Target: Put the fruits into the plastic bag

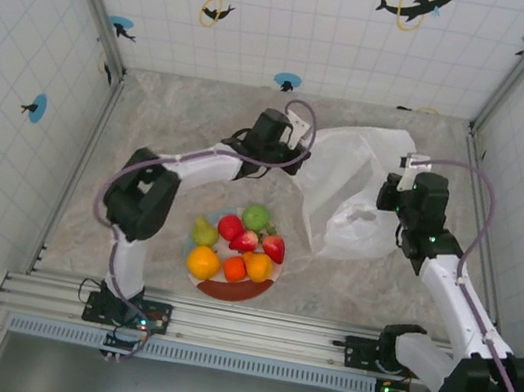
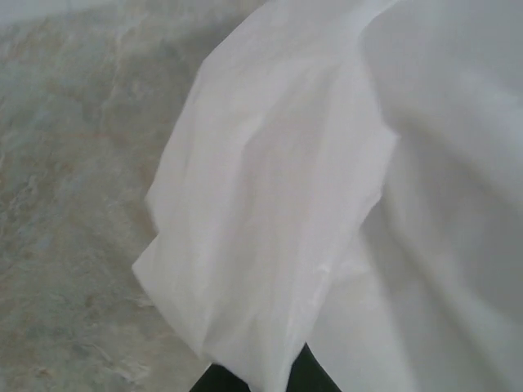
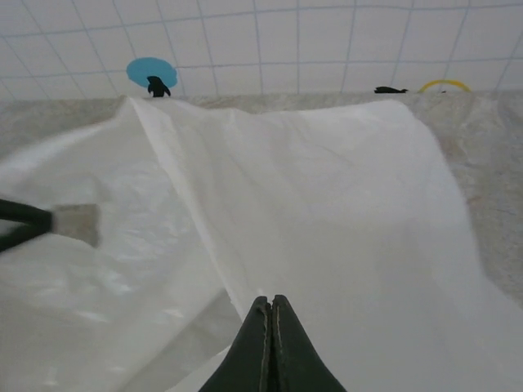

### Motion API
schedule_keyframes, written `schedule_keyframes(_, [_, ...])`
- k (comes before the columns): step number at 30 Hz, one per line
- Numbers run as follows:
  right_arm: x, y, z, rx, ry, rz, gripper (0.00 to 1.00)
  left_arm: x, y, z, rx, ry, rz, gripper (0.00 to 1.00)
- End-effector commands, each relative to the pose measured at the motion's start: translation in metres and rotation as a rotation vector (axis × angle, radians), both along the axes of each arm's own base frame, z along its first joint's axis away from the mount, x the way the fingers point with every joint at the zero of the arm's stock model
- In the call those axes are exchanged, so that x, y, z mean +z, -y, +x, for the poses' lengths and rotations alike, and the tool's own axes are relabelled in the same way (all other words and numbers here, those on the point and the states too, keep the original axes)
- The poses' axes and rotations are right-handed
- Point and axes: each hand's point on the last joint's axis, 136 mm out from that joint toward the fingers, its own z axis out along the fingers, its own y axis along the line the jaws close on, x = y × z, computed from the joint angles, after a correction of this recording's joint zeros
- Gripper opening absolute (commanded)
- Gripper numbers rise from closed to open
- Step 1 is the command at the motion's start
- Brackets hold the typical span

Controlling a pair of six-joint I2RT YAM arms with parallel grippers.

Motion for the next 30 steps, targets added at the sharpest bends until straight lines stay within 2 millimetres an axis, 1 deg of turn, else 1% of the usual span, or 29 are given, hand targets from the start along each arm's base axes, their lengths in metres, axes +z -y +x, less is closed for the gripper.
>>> schedule_keyframes(1, [0.012, 0.000, -0.005, -0.009, 0.102, -0.119, 0.24, 0.044, 0.004, -0.038, -0.080, -0.026, -0.140, 0.00])
schedule_keyframes(3, [0.011, -0.007, -0.011, 0.013, 0.122, -0.158, 0.36, 0.051, -0.001, -0.050, -0.087, -0.036, -0.157, 0.00])
schedule_keyframes(4, [0.016, -0.011, -0.011, 0.027, 0.155, -0.165, 0.42, 0.054, -0.002, -0.055, -0.093, -0.044, -0.164, 0.00])
schedule_keyframes(8, [0.011, -0.029, -0.017, 0.097, 0.168, -0.176, 0.59, 0.056, -0.005, -0.068, -0.109, -0.076, -0.181, 0.00])
schedule_keyframes(12, [0.004, -0.054, -0.027, 0.180, 0.167, -0.176, 0.70, 0.057, -0.005, -0.072, -0.100, -0.096, -0.192, 0.00])
schedule_keyframes(13, [0.004, -0.059, -0.029, 0.189, 0.168, -0.175, 0.77, 0.057, -0.005, -0.073, -0.099, -0.100, -0.193, 0.00])
schedule_keyframes(17, [0.004, -0.076, -0.038, 0.229, 0.181, -0.144, 0.84, 0.056, -0.005, -0.074, -0.091, -0.109, -0.194, 0.00])
schedule_keyframes(19, [-0.002, -0.077, -0.038, 0.211, 0.175, -0.148, 0.88, 0.056, -0.006, -0.074, -0.088, -0.113, -0.195, 0.00])
schedule_keyframes(22, [-0.020, -0.071, -0.030, 0.144, 0.145, -0.193, 1.00, 0.055, -0.004, -0.077, -0.094, -0.122, -0.202, 0.00])
schedule_keyframes(25, [-0.034, -0.072, -0.018, 0.093, 0.113, -0.250, 1.00, 0.055, -0.002, -0.080, -0.102, -0.129, -0.206, 0.00])
schedule_keyframes(27, [-0.036, -0.067, -0.008, 0.023, 0.108, -0.304, 1.00, 0.055, -0.002, -0.081, -0.105, -0.134, -0.207, 0.00])
schedule_keyframes(29, [-0.036, -0.060, 0.002, -0.052, 0.105, -0.352, 0.95, 0.054, -0.002, -0.082, -0.105, -0.137, -0.206, 0.00])
schedule_keyframes(30, [-0.035, -0.058, 0.006, -0.079, 0.103, -0.365, 0.90, 0.052, -0.003, -0.083, -0.104, -0.140, -0.204, 0.00])
